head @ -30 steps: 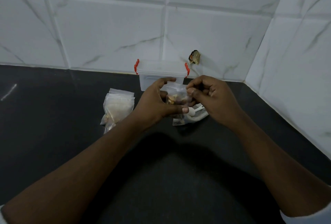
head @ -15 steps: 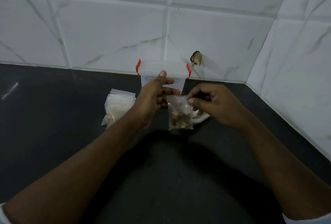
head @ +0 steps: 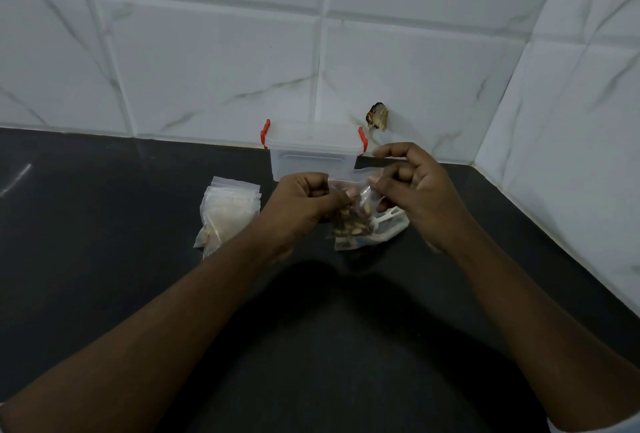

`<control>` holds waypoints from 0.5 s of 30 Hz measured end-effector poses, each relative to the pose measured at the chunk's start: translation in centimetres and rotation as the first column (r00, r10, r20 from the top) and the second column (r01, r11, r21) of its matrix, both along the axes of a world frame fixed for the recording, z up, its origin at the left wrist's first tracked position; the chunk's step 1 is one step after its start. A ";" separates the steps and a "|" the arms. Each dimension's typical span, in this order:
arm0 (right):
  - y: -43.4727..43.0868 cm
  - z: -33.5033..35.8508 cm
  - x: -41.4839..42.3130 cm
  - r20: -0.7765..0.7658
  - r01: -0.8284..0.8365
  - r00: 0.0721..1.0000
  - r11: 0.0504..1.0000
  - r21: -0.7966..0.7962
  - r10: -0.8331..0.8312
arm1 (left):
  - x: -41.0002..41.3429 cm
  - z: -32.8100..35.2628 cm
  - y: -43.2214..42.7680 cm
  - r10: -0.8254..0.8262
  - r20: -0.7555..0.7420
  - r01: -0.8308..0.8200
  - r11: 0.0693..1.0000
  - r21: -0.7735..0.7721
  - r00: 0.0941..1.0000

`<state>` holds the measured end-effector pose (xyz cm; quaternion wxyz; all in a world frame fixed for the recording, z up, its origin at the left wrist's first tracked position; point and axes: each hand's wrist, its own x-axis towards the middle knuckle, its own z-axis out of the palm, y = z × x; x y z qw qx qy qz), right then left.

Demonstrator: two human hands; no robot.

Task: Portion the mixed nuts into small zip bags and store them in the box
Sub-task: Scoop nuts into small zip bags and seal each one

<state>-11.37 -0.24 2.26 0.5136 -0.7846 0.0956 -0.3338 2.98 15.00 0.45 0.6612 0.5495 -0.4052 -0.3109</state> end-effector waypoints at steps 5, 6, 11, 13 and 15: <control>0.2 -0.6 0.1 -0.164 -0.077 0.984 0.997 -0.019 0.073 | 0.3 -0.4 0.0 0.002 0.024 -0.002 1.000 0.004 1.000; 0.3 -0.5 0.1 -0.165 -0.071 0.984 0.997 -0.031 0.065 | 0.3 -0.4 -0.1 0.000 0.032 -0.001 1.000 0.011 0.999; 0.5 -0.3 0.0 -0.172 -0.034 0.985 0.999 -0.033 0.028 | 0.1 -0.6 -0.3 0.036 0.084 -0.037 0.999 0.007 0.996; 0.5 -0.3 0.0 -0.160 -0.015 0.987 0.999 -0.037 0.009 | 0.1 -0.7 -0.5 0.055 0.096 -0.054 0.998 -0.009 0.994; 0.4 -0.2 0.1 -0.140 0.010 0.990 0.999 -0.045 -0.016 | 0.1 -0.7 -0.5 0.060 0.078 -0.059 0.998 -0.020 0.995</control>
